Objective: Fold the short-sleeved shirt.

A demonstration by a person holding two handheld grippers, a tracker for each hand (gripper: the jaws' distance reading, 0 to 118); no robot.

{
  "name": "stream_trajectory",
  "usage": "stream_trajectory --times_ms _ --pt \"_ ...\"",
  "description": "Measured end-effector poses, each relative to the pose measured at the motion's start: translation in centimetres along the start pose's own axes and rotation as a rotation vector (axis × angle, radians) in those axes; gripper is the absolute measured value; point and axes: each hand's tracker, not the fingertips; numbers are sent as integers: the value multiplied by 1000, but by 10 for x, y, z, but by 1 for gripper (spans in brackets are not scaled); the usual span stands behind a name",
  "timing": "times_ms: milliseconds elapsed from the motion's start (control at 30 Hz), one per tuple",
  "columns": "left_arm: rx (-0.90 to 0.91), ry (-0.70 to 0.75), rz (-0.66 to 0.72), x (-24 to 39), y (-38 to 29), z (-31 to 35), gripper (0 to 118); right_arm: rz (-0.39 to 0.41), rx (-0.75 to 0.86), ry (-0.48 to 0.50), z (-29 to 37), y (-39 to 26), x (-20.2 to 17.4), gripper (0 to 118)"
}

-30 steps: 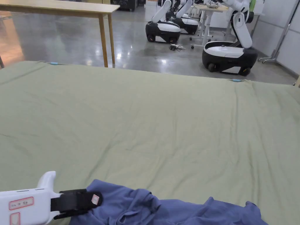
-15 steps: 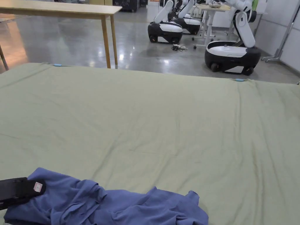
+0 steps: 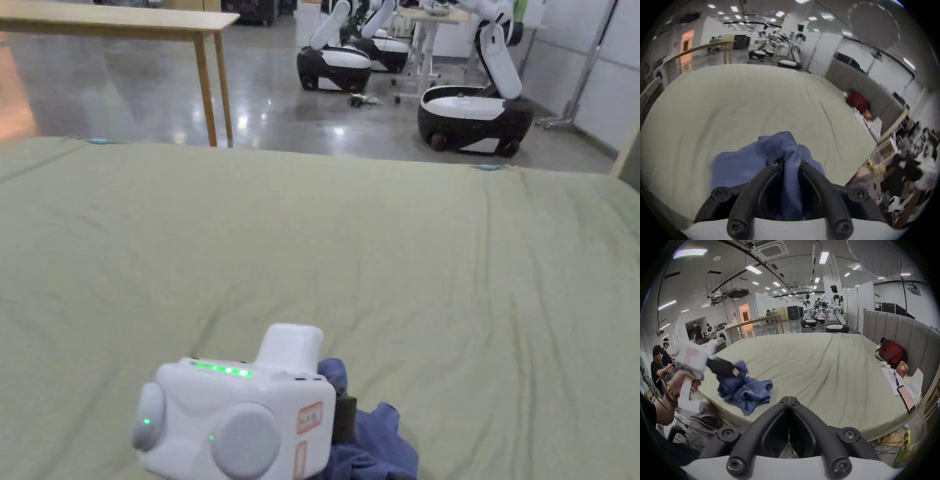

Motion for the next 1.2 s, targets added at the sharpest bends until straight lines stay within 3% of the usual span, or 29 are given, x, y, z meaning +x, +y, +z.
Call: stream_trajectory --times_ms 100,233,300,367,433,567,633,667,700,733,800,867,967,1033,1200 --pt "-91 54 -57 25 -22 -50 13 -18 3 -16 7 -5 9 3" --pt "-57 85 -65 25 -37 -61 15 -43 6 -36 14 -9 19 3" --pt "-54 61 -74 20 -33 -57 34 -48 1 -44 14 -10 22 3" --pt "-71 -67 -28 15 -26 -46 79 -49 -2 -46 13 -11 22 3" --pt "-20 -110 21 12 -22 -21 84 -47 -2 -45 13 -11 22 3" --pt "196 -217 -54 -8 -30 43 84 -55 7 -34 13 -11 22 3" --pt "249 -234 -6 -25 -41 67 79 -54 9 -28 12 -10 21 3" --pt "235 -248 41 -35 -46 72 54 -53 10 -24 12 -10 20 3" --pt "218 -262 89 -46 -51 74 18 -51 10 -20 10 -8 17 3" --pt "220 -302 128 -56 -58 74 0 -49 10 -16 9 -7 16 3" --pt "139 -328 139 -64 -58 69 0 -43 12 -11 7 -6 14 3" --pt "172 -313 136 -66 -56 63 0 -39 13 -7 6 -4 11 3" --pt "135 -459 210 -65 -43 36 0 -31 15 -2 5 -3 8 3" --pt "112 -519 182 -62 -29 6 0 -28 17 0 7 -3 7 3" --pt "-76 -606 235 -47 -28 -67 0 -26 15 -14 15 -6 9 3"
